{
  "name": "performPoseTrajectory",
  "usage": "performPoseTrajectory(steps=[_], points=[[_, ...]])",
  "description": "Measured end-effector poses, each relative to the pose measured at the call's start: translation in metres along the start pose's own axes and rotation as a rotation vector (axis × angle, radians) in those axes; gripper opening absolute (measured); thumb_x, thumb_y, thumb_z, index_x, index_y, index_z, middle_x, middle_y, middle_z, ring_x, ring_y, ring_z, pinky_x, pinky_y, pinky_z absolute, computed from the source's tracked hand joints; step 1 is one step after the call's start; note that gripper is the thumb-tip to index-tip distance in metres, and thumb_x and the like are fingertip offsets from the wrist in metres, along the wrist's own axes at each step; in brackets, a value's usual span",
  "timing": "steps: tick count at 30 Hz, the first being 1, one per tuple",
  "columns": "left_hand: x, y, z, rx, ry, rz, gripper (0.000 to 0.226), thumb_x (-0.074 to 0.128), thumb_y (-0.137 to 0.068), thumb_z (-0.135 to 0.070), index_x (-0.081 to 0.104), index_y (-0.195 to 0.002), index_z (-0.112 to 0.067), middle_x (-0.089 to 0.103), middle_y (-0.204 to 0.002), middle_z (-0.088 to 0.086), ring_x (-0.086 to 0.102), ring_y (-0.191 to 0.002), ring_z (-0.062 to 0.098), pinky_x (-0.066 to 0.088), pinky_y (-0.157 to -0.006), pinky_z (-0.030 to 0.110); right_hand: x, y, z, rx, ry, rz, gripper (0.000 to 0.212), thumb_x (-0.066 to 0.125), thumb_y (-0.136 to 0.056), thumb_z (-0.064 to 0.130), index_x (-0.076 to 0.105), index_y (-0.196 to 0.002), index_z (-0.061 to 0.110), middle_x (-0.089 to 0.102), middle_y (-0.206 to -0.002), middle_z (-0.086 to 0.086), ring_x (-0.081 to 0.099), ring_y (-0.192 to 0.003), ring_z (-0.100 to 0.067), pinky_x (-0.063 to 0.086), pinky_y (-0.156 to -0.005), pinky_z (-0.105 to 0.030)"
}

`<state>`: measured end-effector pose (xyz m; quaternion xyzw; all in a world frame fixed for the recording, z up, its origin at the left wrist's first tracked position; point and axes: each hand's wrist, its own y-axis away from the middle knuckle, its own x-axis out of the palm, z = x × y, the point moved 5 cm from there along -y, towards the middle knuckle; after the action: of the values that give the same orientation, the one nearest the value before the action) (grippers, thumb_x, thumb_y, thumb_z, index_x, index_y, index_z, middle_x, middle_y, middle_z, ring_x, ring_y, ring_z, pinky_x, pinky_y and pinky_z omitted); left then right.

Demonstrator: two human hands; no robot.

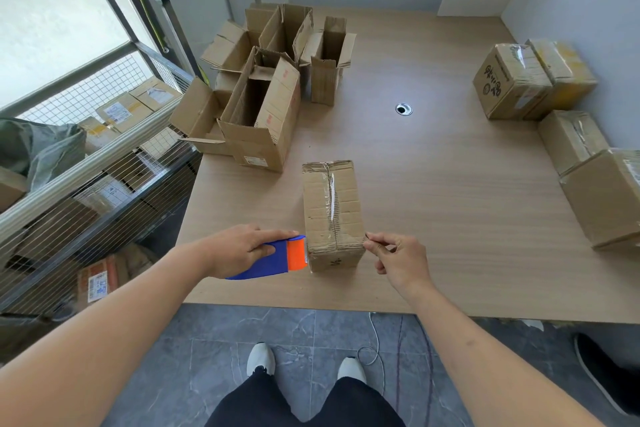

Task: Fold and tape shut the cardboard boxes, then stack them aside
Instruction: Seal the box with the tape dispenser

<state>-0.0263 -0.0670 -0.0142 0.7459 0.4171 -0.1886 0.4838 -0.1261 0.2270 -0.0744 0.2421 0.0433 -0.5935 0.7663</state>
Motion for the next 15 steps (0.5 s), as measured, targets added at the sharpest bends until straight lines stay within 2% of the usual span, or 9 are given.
performPoseTrajectory(steps=[3, 5, 8, 9, 11, 13, 15], points=[[0.002, -0.001, 0.004, -0.001, -0.008, -0.006, 0.052, 0.035, -0.11, -0.035, 0.015, -0.133, -0.078, 0.051, -0.116, -0.003, 0.049, -0.105, 0.016, 0.041, -0.095, 0.037, 0.003, -0.006, -0.003, -0.015, 0.054, 0.108, 0.059, 0.082, -0.086, 0.028, 0.058, -0.138, 0.042, 0.074, -0.089, 0.014, 0.065, -0.06, -0.018, 0.063, -0.071, -0.041], [0.002, -0.003, 0.007, -0.003, 0.001, -0.013, 0.053, 0.034, -0.11, -0.037, 0.014, -0.133, -0.079, 0.051, -0.113, -0.002, 0.049, -0.102, 0.015, 0.041, -0.093, 0.036, 0.002, -0.011, -0.006, -0.068, 0.181, 0.189, 0.06, 0.077, -0.089, 0.039, 0.051, -0.142, 0.05, 0.066, -0.111, 0.019, 0.067, -0.074, -0.017, 0.061, -0.082, -0.044], [0.002, -0.007, 0.01, -0.001, 0.001, -0.018, 0.052, 0.034, -0.11, -0.037, 0.015, -0.136, -0.079, 0.052, -0.114, 0.0, 0.049, -0.103, 0.015, 0.04, -0.092, 0.034, -0.002, -0.011, 0.0, -0.274, 0.245, 0.153, 0.053, 0.076, -0.088, 0.045, 0.054, -0.136, 0.055, 0.055, -0.127, 0.018, 0.065, -0.102, -0.013, 0.059, -0.088, -0.039], [0.002, -0.009, 0.011, 0.0, -0.002, -0.011, 0.052, 0.034, -0.11, -0.037, 0.016, -0.138, -0.078, 0.052, -0.115, 0.0, 0.048, -0.103, 0.014, 0.04, -0.092, 0.034, -0.001, -0.008, 0.006, -0.379, 0.291, 0.132, 0.054, 0.073, -0.088, 0.05, 0.051, -0.137, 0.056, 0.051, -0.138, 0.016, 0.059, -0.12, -0.013, 0.056, -0.095, -0.035], [0.002, -0.01, 0.011, 0.0, -0.003, 0.005, 0.052, 0.034, -0.11, -0.037, 0.017, -0.141, -0.075, 0.052, -0.116, 0.0, 0.048, -0.104, 0.014, 0.039, -0.092, 0.034, 0.009, -0.004, 0.016, -0.573, 0.495, 0.15, 0.067, 0.062, -0.088, 0.064, 0.041, -0.15, 0.049, 0.03, -0.162, 0.012, 0.034, -0.148, -0.017, 0.038, -0.114, -0.033], [0.001, -0.01, 0.011, -0.008, 0.003, 0.019, 0.052, 0.034, -0.111, -0.036, 0.018, -0.144, -0.072, 0.051, -0.117, -0.001, 0.047, -0.104, 0.014, 0.039, -0.093, 0.034, 0.032, -0.001, 0.023, -0.683, 0.757, 0.23, 0.08, 0.046, -0.092, 0.075, 0.021, -0.161, 0.043, 0.001, -0.172, 0.009, 0.006, -0.158, -0.017, 0.021, -0.124, -0.037], [0.001, -0.011, 0.011, -0.022, 0.016, 0.039, 0.051, 0.034, -0.111, -0.035, 0.02, -0.146, -0.069, 0.051, -0.117, -0.002, 0.047, -0.105, 0.014, 0.038, -0.093, 0.033, 0.056, 0.001, 0.026, -0.787, 0.954, 0.265, 0.079, 0.031, -0.097, 0.075, 0.007, -0.163, 0.039, -0.01, -0.172, 0.005, -0.006, -0.158, -0.019, 0.016, -0.127, -0.045]])
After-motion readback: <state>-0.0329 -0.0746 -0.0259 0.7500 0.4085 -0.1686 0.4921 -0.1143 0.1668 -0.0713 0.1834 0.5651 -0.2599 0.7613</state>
